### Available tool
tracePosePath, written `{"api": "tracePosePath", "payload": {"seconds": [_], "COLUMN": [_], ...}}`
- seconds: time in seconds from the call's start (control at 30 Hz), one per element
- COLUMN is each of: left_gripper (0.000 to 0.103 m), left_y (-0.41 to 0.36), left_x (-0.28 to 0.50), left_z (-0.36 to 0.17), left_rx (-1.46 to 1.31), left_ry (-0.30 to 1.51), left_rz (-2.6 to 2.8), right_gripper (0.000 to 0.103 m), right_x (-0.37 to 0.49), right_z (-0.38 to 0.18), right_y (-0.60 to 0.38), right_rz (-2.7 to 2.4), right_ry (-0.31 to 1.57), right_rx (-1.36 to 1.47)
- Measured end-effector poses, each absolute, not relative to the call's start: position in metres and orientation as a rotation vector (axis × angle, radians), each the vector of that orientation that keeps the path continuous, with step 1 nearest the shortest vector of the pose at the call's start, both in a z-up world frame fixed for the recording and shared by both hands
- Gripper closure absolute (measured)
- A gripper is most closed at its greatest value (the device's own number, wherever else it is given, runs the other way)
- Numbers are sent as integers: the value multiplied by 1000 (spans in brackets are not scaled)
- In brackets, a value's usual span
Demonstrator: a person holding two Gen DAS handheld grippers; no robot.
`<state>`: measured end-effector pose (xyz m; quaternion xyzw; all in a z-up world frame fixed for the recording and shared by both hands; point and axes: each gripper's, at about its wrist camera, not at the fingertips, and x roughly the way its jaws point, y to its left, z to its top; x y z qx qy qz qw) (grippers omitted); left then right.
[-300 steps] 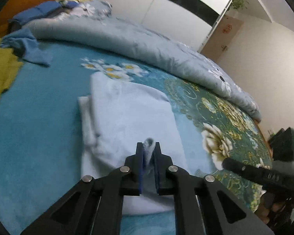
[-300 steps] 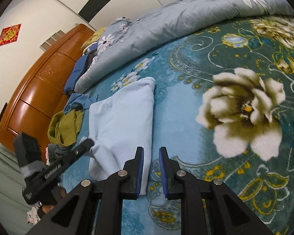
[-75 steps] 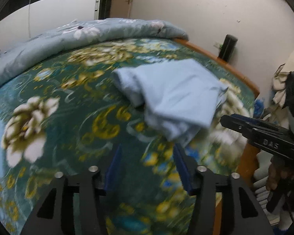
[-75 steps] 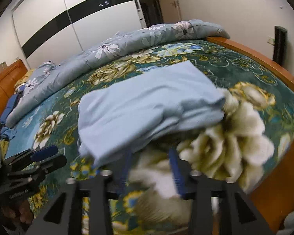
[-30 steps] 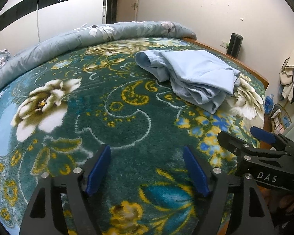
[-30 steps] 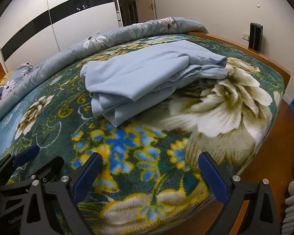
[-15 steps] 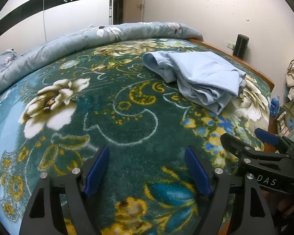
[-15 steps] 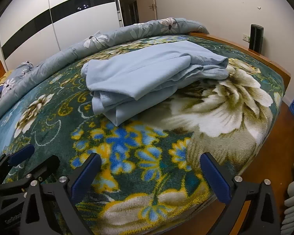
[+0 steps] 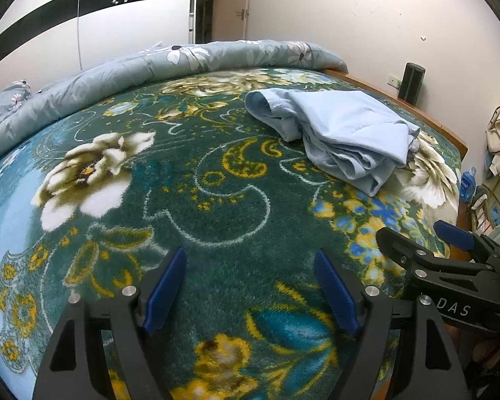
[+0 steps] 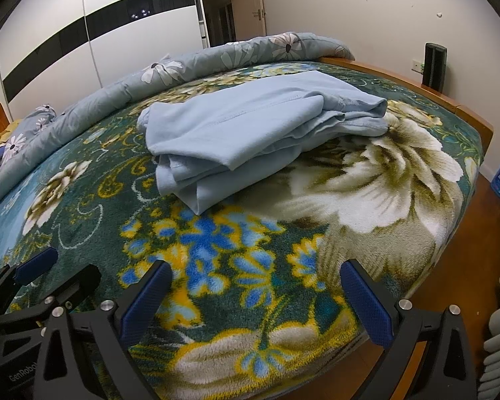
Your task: Fold clothes
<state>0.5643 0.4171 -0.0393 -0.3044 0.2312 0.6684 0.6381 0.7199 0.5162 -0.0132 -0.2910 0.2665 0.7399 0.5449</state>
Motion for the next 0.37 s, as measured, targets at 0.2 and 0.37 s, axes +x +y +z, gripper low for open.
{"api": "tracePosePath", "payload": {"seconds": [0.2,0.37], "left_gripper": [22,22], "left_y": [416,416], "left_x": [565,564], "left_z": [-39,-39], "left_rx": [-691,-690], "left_ry": [523,522], "left_rz": [1528,1526], "right_gripper": [0,0], "right_x": [720,719], "right_z": [-13,-13], "right_y": [516,517], "right_rz": [1753,1751], "right_ry": [630,627], "right_rx": [-688,-687]}}
